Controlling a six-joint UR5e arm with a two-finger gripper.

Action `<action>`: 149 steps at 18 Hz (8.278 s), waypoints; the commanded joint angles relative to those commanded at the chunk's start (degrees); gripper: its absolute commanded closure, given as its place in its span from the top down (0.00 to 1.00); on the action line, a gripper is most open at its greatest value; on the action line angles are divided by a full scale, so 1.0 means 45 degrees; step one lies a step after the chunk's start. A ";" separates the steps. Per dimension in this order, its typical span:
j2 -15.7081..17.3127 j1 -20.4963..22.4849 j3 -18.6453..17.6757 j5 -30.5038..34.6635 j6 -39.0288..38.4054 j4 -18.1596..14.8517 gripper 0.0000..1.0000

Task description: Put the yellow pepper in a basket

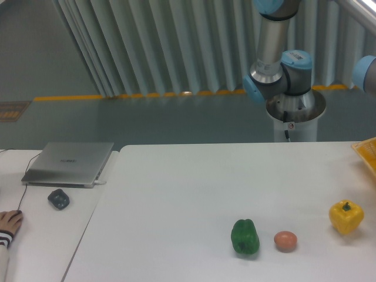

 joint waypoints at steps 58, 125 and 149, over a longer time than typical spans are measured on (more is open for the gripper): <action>-0.0508 -0.1446 -0.0918 -0.1797 -0.7930 0.1211 1.00; -0.1347 0.1699 0.1250 0.1289 0.5215 -0.0469 1.00; -0.0294 -0.0975 0.1172 0.1211 -0.2068 -0.1774 1.00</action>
